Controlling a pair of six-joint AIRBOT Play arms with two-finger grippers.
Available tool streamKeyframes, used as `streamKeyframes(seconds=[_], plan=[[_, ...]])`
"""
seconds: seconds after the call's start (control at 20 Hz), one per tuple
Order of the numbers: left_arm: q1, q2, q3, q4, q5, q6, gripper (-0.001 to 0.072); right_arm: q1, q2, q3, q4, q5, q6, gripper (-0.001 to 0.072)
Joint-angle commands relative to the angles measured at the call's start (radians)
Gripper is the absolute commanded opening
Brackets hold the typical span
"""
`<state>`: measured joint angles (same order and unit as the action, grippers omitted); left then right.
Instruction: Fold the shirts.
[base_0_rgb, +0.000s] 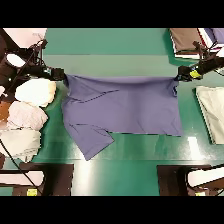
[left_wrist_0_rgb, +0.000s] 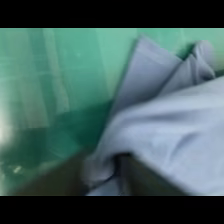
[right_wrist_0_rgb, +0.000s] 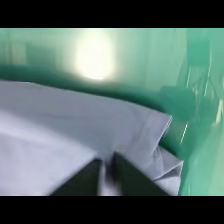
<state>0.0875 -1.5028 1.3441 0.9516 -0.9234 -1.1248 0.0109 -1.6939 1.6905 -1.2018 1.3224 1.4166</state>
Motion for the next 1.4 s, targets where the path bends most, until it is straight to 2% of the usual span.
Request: streamKeyframes(seconds=[0.0,0.2,0.35,0.6,0.8,1.05,1.3,1.35], plan=[[0.007,-0.029,0.038,0.018,-0.025,-0.029,0.0498,-0.007,-0.06,0.092,0.003,0.013,0.012,0.0471],[0.111,-0.01,0.151,0.018,-0.307,-0.073,0.0497,-0.068,-0.028,0.113,0.006,0.219,0.011,0.0468],[0.194,0.089,0.041,0.023,-0.399,-0.093,0.0496,-0.106,0.103,-0.053,0.008,0.242,-0.023,0.0438],[0.219,0.314,-0.429,0.031,-0.335,-0.13,0.0497,-0.153,0.335,-0.399,0.2,0.219,-0.104,0.0438],[0.22,0.422,-0.743,-0.024,-0.203,-0.136,0.0497,-0.159,0.427,-0.545,0.214,0.185,-0.117,0.0438],[0.197,0.423,-0.84,-0.099,-0.138,-0.072,0.0497,-0.159,0.47,-0.576,0.213,0.17,-0.117,0.0437],[0.081,0.424,-0.86,-0.119,-0.024,-0.113,0.0492,-0.161,0.473,-0.576,0.204,0.177,-0.119,0.0438],[0.08,0.423,-0.856,-0.129,-0.023,-0.121,0.0295,-0.165,0.473,-0.577,0.197,0.192,-0.121,0.0438]])
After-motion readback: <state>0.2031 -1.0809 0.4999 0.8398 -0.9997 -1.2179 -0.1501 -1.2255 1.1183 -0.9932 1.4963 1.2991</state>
